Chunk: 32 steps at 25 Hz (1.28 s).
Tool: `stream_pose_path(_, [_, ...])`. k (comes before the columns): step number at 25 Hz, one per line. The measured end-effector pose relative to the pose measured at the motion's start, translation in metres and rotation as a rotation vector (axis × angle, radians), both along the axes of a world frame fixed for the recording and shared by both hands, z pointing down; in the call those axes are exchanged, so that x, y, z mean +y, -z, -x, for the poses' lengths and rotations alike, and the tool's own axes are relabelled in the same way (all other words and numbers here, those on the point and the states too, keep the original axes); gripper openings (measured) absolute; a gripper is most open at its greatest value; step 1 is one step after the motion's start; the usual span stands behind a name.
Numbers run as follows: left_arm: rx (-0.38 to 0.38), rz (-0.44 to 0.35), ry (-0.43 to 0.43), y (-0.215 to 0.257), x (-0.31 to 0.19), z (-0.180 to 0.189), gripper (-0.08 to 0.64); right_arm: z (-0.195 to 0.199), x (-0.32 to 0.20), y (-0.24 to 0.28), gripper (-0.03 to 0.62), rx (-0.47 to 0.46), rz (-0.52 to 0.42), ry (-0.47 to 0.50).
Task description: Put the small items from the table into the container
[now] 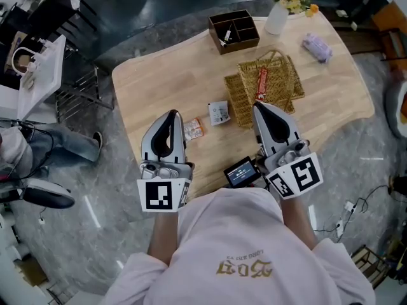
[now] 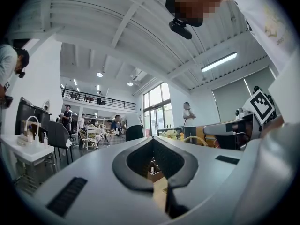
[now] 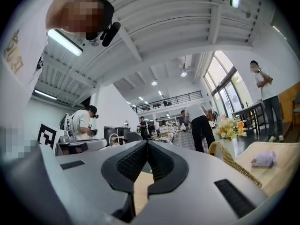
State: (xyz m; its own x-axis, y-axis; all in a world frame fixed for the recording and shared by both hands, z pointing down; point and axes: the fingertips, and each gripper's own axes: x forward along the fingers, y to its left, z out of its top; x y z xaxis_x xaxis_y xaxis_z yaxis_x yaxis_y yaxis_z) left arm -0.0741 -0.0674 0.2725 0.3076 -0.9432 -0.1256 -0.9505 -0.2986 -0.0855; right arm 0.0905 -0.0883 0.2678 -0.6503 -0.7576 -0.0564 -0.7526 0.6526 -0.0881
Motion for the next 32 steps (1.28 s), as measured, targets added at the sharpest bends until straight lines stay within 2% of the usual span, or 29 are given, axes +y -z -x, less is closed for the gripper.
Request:
stream_pose_path(16, [0.003, 0.097, 0.031, -0.041, -0.009, 0.013, 0.008, 0.019, -0.009, -0.042, 0.017, 0.097, 0.093, 0.040])
stream_pose_path(22, [-0.002, 0.133, 0.043, -0.057, -0.007, 0.014, 0.008, 0.032, -0.007, -0.059, 0.018, 0.168, 0.110, 0.086])
stream_pose_path(32, [0.005, 0.196, 0.076, -0.086, -0.001, 0.023, 0.008, 0.049, -0.008, -0.095, 0.018, 0.231, 0.183, 0.154])
